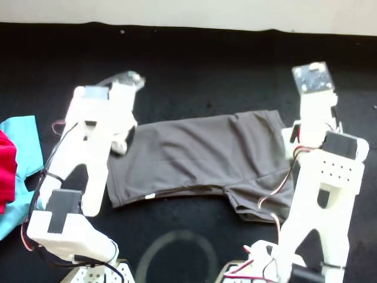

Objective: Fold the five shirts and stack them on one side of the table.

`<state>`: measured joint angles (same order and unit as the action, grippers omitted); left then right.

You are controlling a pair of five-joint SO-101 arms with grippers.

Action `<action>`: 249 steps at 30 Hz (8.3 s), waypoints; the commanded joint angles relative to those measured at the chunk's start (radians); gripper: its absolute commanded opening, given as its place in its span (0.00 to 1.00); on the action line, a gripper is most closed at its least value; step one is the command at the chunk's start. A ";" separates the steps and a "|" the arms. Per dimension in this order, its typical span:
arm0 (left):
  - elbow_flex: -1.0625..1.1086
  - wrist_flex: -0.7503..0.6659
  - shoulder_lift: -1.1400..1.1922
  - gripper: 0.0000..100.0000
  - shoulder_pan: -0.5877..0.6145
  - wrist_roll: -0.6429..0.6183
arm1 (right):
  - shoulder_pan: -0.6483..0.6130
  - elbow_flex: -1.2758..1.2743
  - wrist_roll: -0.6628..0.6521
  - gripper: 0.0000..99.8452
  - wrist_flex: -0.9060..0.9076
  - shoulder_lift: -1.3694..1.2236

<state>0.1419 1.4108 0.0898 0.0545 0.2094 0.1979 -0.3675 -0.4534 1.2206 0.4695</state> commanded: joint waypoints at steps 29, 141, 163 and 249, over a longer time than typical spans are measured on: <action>-1.156 0.173 0.992 0.01 0.148 -0.160 | -0.065 1.079 0.215 0.01 -0.125 -1.411; 0.897 -0.583 -0.429 0.01 0.001 -0.153 | -0.260 -0.684 -0.568 0.22 -0.004 0.081; 0.898 -0.583 -0.429 0.01 0.001 -0.153 | -0.260 -0.693 -0.568 0.22 -0.050 0.007; 0.900 -0.582 -0.429 0.01 0.001 -0.153 | -0.242 0.101 -0.437 0.01 0.091 -0.478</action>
<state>1.0349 0.8401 -0.3414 0.0591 0.0545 -0.0522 -0.3736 -0.8968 1.3096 0.0261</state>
